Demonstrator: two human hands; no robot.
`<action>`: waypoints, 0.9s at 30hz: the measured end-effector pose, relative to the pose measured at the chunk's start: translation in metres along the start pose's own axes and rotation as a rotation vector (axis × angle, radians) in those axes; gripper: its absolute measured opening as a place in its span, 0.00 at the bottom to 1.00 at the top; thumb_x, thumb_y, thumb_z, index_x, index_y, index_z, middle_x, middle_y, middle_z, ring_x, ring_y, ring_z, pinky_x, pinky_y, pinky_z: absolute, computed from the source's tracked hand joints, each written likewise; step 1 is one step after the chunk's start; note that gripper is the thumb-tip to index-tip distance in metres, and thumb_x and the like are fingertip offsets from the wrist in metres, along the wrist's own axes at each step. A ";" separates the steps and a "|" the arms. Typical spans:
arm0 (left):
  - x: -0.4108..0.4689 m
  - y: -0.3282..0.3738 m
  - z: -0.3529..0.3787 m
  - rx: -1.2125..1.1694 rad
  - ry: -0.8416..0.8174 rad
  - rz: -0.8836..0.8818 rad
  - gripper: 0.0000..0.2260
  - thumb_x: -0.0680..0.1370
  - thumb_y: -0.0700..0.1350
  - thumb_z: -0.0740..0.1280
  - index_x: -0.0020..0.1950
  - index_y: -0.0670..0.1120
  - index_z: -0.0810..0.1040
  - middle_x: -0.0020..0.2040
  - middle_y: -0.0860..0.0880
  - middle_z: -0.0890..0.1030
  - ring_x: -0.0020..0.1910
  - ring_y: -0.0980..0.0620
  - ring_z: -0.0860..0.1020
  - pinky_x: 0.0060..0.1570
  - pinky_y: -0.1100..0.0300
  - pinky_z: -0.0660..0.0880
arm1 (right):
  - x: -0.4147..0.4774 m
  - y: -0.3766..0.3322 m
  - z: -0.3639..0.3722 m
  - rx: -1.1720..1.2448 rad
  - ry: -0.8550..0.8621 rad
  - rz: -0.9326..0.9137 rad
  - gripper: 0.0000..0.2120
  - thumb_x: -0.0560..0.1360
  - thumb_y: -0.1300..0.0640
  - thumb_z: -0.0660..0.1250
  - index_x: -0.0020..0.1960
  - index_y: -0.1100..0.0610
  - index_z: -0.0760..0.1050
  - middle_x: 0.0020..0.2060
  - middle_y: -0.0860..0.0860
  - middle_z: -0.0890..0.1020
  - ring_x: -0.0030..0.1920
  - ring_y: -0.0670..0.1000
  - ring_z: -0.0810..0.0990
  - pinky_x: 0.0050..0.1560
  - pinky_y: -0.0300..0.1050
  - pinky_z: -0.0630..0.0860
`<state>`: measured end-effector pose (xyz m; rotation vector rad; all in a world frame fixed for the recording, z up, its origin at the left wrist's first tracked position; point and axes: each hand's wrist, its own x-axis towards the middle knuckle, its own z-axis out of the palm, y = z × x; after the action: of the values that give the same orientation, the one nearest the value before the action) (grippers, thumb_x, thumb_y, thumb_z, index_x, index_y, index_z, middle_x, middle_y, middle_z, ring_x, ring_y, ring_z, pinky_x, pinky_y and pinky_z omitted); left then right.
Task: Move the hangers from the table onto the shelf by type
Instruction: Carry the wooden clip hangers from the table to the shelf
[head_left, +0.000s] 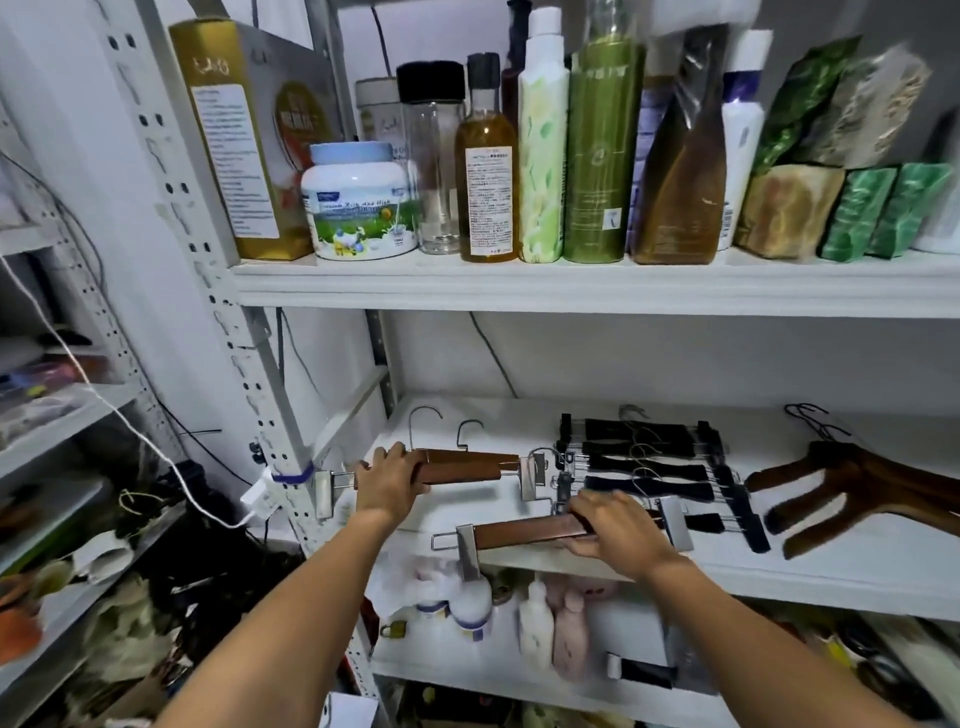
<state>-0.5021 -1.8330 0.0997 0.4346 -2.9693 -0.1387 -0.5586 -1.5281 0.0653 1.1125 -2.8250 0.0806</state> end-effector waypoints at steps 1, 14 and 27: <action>0.009 -0.002 0.003 0.001 -0.001 0.011 0.20 0.78 0.54 0.63 0.69 0.52 0.69 0.63 0.48 0.72 0.64 0.46 0.68 0.64 0.44 0.63 | 0.009 0.004 0.004 0.009 -0.004 -0.003 0.19 0.75 0.42 0.64 0.61 0.52 0.71 0.58 0.48 0.76 0.61 0.49 0.74 0.60 0.43 0.63; 0.094 -0.017 0.060 -0.037 -0.265 0.044 0.22 0.76 0.51 0.67 0.69 0.52 0.69 0.66 0.47 0.70 0.67 0.45 0.65 0.67 0.42 0.62 | 0.076 0.035 0.038 0.057 -0.045 0.022 0.22 0.71 0.35 0.59 0.58 0.48 0.74 0.54 0.46 0.79 0.56 0.48 0.77 0.59 0.43 0.65; 0.124 -0.024 0.110 -0.109 -0.357 0.189 0.22 0.75 0.52 0.68 0.68 0.51 0.70 0.69 0.47 0.68 0.69 0.46 0.64 0.70 0.39 0.59 | 0.077 0.024 0.048 0.028 -0.040 0.105 0.20 0.73 0.37 0.62 0.58 0.49 0.75 0.53 0.46 0.80 0.53 0.47 0.78 0.59 0.42 0.68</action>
<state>-0.6292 -1.8835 0.0032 0.1235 -3.3069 -0.3930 -0.6341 -1.5669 0.0267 0.9819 -2.9253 0.1081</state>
